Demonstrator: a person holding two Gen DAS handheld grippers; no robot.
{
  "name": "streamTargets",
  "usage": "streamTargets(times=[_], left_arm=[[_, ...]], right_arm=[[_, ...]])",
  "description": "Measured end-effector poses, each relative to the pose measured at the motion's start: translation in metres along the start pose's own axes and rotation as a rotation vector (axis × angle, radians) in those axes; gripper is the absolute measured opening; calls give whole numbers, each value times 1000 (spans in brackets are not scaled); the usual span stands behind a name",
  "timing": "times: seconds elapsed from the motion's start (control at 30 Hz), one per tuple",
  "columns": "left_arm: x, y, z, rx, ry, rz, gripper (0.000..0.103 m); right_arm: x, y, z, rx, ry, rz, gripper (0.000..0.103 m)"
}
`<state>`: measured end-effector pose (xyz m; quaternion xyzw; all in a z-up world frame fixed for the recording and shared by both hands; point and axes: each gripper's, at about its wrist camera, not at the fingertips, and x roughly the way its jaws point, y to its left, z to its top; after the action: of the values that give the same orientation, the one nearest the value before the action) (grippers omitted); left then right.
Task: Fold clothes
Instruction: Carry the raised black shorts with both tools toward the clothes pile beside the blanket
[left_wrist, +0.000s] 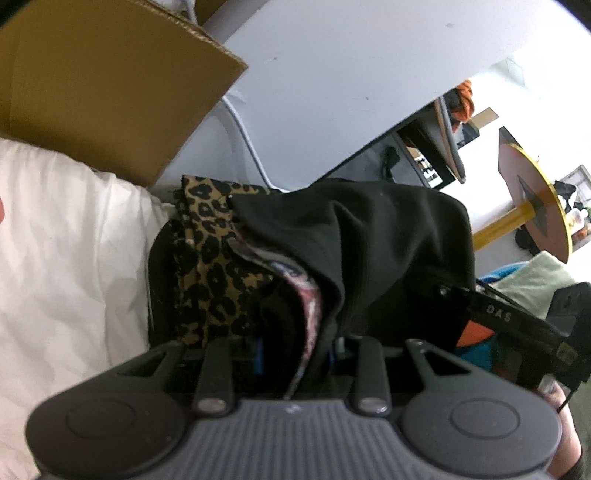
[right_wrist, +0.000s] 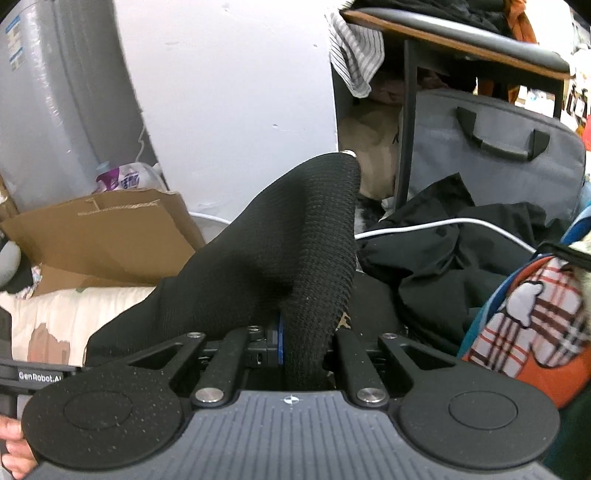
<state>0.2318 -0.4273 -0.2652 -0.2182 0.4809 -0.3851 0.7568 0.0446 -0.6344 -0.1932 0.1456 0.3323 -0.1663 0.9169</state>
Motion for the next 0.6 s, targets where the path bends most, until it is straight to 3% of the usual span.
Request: streamTargets(times=[0.37,0.6], left_arm=[[22,22,18,-1,10,10,32],[33,32,24,-28,14,11,32]], right_arm=[[52,-31,10,134,7,58,8],[82,-43,7,129,37,41,9]])
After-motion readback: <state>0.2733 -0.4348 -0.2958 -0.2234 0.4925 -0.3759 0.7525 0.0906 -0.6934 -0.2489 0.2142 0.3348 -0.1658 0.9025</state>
